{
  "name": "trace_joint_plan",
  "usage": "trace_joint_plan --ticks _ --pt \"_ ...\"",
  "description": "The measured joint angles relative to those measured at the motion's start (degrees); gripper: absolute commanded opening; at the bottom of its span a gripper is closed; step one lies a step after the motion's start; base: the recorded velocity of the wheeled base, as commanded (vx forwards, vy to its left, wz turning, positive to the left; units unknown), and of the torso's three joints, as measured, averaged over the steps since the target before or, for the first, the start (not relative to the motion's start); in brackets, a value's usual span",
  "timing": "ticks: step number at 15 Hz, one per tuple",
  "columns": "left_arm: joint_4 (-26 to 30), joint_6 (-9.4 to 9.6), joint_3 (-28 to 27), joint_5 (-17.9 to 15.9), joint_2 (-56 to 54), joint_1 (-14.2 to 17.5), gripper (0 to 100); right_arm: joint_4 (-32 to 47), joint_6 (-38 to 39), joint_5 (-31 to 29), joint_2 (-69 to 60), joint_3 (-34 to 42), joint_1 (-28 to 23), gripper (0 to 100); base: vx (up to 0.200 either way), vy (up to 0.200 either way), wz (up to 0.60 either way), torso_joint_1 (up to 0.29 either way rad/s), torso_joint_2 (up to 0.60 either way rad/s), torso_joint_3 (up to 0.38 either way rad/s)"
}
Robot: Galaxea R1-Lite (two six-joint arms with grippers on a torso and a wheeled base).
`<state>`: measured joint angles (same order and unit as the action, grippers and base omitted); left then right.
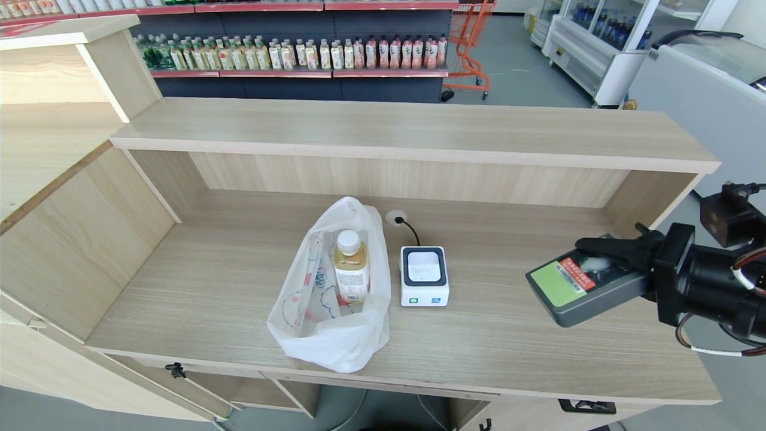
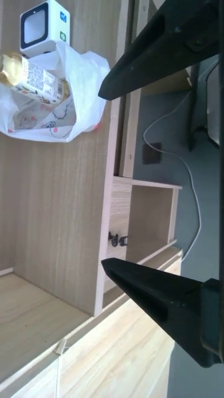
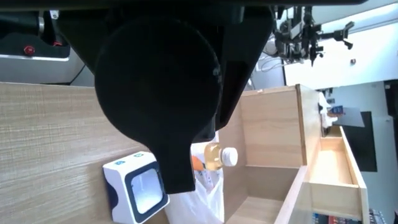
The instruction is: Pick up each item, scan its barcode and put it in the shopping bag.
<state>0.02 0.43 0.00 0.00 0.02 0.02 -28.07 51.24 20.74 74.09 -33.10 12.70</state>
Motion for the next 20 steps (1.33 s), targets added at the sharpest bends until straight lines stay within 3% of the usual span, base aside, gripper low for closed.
trace_joint_plan --ticks 3,6,13,17,20 --pt "0.0 -0.05 0.0 0.0 0.0 0.1 100 0.0 -2.5 -0.2 0.8 0.1 -0.1 0 0.2 0.0 0.0 0.004 0.0 0.009" --pt "0.0 -0.13 0.0 0.0 0.0 0.0 100 -0.1 -10.4 0.0 4.0 -0.6 0.6 0 0.0 0.0 0.0 0.0 0.0 0.0" --pt "0.0 -0.18 0.0 0.0 0.0 0.0 100 -2.2 -13.8 -0.2 12.6 -1.5 9.8 0 0.0 0.0 0.0 0.0 0.0 0.0" --pt "0.0 -0.16 0.0 0.0 0.0 0.0 100 -20.3 -20.3 0.3 22.4 0.4 10.9 0 0.0 0.0 0.0 0.0 0.0 0.0" --pt "0.0 -0.18 0.0 0.0 0.0 0.0 100 -23.0 -22.2 0.4 28.7 -0.5 10.9 0 0.0 0.0 0.0 0.0 0.0 0.0"
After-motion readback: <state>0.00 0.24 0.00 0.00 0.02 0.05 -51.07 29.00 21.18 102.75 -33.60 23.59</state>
